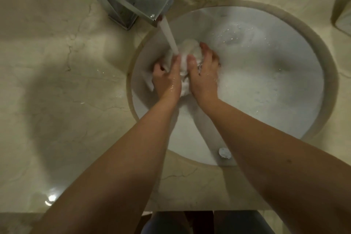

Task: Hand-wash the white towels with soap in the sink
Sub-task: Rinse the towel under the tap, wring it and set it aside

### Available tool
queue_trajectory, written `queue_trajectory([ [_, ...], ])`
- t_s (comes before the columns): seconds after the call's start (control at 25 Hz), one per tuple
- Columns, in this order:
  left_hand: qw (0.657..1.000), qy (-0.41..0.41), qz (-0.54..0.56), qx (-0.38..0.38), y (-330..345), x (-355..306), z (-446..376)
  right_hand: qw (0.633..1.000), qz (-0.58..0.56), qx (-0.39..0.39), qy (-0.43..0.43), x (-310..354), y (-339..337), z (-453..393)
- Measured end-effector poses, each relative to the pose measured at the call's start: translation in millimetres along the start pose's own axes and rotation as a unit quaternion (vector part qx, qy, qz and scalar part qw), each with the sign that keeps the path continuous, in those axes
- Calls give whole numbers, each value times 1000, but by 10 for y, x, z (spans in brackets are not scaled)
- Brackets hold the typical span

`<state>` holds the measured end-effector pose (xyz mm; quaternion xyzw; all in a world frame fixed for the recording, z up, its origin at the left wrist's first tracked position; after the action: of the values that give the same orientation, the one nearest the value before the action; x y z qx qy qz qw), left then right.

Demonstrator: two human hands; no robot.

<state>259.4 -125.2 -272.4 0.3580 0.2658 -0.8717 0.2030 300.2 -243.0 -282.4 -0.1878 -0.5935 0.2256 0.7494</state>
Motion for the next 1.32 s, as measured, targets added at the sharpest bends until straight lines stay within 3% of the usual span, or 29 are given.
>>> queue_trajectory([
  [0.2, 994, 100, 40, 21, -140, -283, 125, 998, -58, -7, 36, 99, -151, 21],
  [0.32, 988, 117, 73, 63, -243, -332, 259, 994, -67, -22, 86, 139, -244, 57],
  [0.52, 981, 168, -35, 90, -205, -231, 279, 989, 5, 29, 146, 120, -158, 47],
  [0.68, 989, 131, -19, 69, -84, -263, 237, 994, -73, 34, 74, 147, -129, 86],
  [0.8, 995, 99, -21, 6, -94, -439, 189, 994, -82, 44, 52, 173, -222, 88],
  [0.92, 999, -4, -24, -43, -89, -486, 65, 988, -72, 66, 121, 135, -244, -55],
  [1.0, 1000, -6, 15, -23, -23, -458, 23, 979, -100, 71, 163, 120, -206, -174],
  [1.12, 997, 49, 44, 32, 57, -358, 119, 981, -165, 25, 98, 108, -226, -138],
  [1.2, 995, 72, 11, 72, 118, -282, 120, 990, -133, 41, 36, 96, -212, 41],
  [1.32, 993, 103, -15, 60, 153, -314, 45, 993, -105, 47, 21, 116, -164, 106],
])
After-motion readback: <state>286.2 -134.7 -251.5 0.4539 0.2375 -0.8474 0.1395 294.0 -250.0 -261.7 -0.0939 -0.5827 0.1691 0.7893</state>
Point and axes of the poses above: each hand's wrist, its own z-axis away from the middle knuckle, its own y-axis out of the palm, x = y × z, the point moved 5 cm from there along -z, towards the middle knuckle, and after that the axes turned 2 degrees about x, right-handed, at the moved point
